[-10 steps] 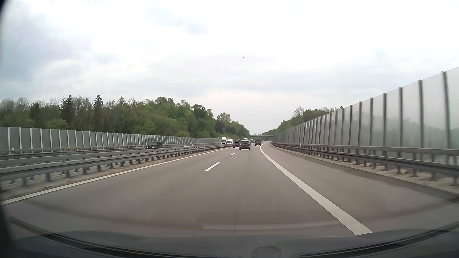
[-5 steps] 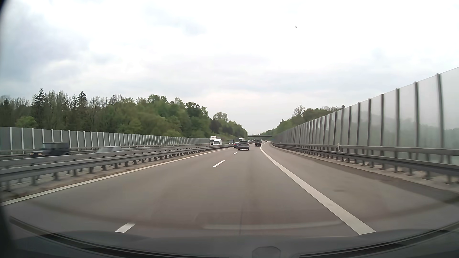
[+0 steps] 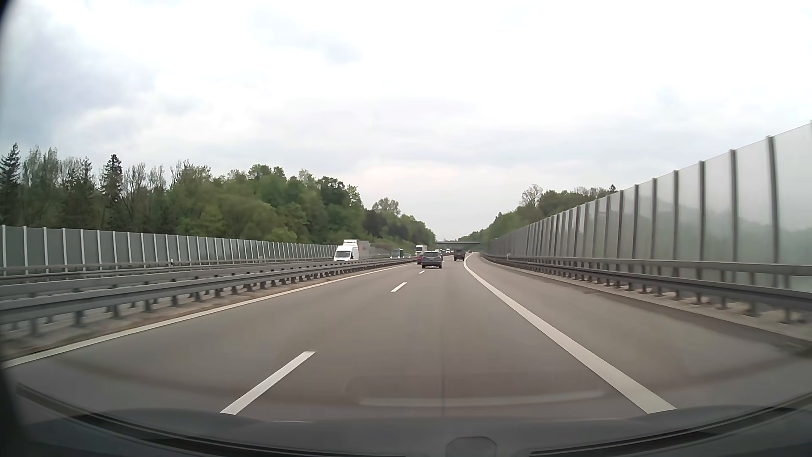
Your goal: Follow the waypoints while adhering to traffic rules and regulations
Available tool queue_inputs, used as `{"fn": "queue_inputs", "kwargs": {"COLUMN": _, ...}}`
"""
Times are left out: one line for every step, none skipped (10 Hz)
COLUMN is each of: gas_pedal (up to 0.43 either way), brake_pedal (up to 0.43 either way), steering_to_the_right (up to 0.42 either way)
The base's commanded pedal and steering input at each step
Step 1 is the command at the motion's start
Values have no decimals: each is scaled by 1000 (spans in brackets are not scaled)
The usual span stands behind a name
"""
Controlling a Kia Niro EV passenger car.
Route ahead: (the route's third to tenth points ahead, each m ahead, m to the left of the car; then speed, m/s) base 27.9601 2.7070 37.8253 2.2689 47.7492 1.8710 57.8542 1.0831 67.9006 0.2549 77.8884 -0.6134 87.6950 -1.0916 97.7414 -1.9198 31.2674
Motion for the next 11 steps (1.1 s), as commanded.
{"fn": "queue_inputs", "kwargs": {"gas_pedal": 287, "brake_pedal": 0, "steering_to_the_right": 1}}
{"fn": "queue_inputs", "kwargs": {"gas_pedal": 287, "brake_pedal": 0, "steering_to_the_right": 2}}
{"fn": "queue_inputs", "kwargs": {"gas_pedal": 287, "brake_pedal": 0, "steering_to_the_right": 1}}
{"fn": "queue_inputs", "kwargs": {"gas_pedal": 287, "brake_pedal": 0, "steering_to_the_right": 1}}
{"fn": "queue_inputs", "kwargs": {"gas_pedal": 287, "brake_pedal": 0, "steering_to_the_right": 1}}
{"fn": "queue_inputs", "kwargs": {"gas_pedal": 287, "brake_pedal": 0, "steering_to_the_right": 1}}
{"fn": "queue_inputs", "kwargs": {"gas_pedal": 287, "brake_pedal": 0, "steering_to_the_right": 1}}
{"fn": "queue_inputs", "kwargs": {"gas_pedal": 287, "brake_pedal": 0, "steering_to_the_right": 1}}
{"fn": "queue_inputs", "kwargs": {"gas_pedal": 287, "brake_pedal": 0, "steering_to_the_right": 1}}
{"fn": "queue_inputs", "kwargs": {"gas_pedal": 287, "brake_pedal": 0, "steering_to_the_right": 1}}
{"fn": "queue_inputs", "kwargs": {"gas_pedal": 287, "brake_pedal": 0, "steering_to_the_right": 1}}
